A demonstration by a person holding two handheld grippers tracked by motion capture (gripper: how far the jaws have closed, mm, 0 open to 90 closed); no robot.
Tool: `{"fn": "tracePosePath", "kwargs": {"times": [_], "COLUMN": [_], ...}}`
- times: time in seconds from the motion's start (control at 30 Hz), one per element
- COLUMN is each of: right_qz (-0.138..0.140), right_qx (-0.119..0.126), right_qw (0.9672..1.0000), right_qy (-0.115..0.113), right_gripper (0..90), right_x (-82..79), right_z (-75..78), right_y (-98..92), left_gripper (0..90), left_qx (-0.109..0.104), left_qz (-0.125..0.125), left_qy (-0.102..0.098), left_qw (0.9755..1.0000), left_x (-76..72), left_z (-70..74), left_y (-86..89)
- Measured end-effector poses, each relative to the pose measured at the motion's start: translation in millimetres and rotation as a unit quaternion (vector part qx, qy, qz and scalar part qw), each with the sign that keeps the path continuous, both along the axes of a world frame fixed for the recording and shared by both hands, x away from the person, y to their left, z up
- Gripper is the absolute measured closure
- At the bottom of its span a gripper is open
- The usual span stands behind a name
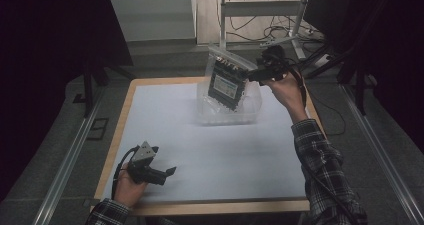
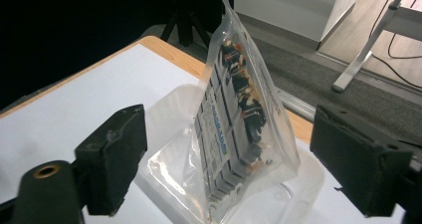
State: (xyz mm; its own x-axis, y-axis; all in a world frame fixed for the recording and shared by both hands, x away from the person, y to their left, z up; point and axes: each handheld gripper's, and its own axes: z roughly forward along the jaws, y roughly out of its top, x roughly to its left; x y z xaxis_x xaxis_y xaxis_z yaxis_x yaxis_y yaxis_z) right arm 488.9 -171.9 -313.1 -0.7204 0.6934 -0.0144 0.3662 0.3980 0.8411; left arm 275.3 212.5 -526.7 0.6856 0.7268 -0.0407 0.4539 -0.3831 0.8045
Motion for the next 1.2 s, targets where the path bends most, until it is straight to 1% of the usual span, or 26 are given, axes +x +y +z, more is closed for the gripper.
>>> {"fn": "tracePosePath", "kwargs": {"times": [0.2,0.37,0.43,0.5,0.73,0.83,1.0,1.2], "right_qz": [-0.003,0.002,0.005,0.007,0.015,0.017,0.017,0.016], "right_qx": [0.002,0.002,0.001,-0.002,-0.003,-0.006,-0.006,-0.012], "right_qw": [1.0,1.0,1.0,0.9999,0.9997,0.9997,0.9998,0.9997], "right_qy": [0.004,0.001,-0.004,-0.01,-0.016,-0.015,-0.013,-0.016], "right_gripper": [8.8,6.5,5.4,5.0,3.0,2.5,2.1,1.0], "right_x": [-6.6,-13.1,-16.3,-18.9,-27.0,-30.0,-35.1,-43.0], "right_z": [-2.5,-6.8,-9.3,-11.1,-19.1,-22.2,-26.0,-30.4], "right_y": [-7.2,-11.7,-12.9,-14.0,-16.7,-17.4,-18.7,-19.2], "left_gripper": [0.1,0.0,0.0,0.0,0.0,0.0,0.0,0.0], "left_qx": [0.0,0.0,-0.001,-0.001,0.001,0.002,0.002,0.004], "left_qz": [0.001,0.002,0.002,0.002,0.001,0.001,0.001,0.0], "left_qy": [0.0,-0.001,-0.001,-0.001,-0.001,-0.001,-0.001,0.0], "left_qw": [1.0,1.0,1.0,1.0,1.0,1.0,1.0,1.0], "left_x": [0.1,-0.1,-0.1,-0.2,-0.1,0.0,0.0,0.1], "left_z": [0.1,0.2,0.1,0.1,-0.3,-0.4,-0.5,-0.8], "left_y": [0.1,0.0,-0.3,-0.3,-0.7,-0.9,-0.9,-1.3]}}
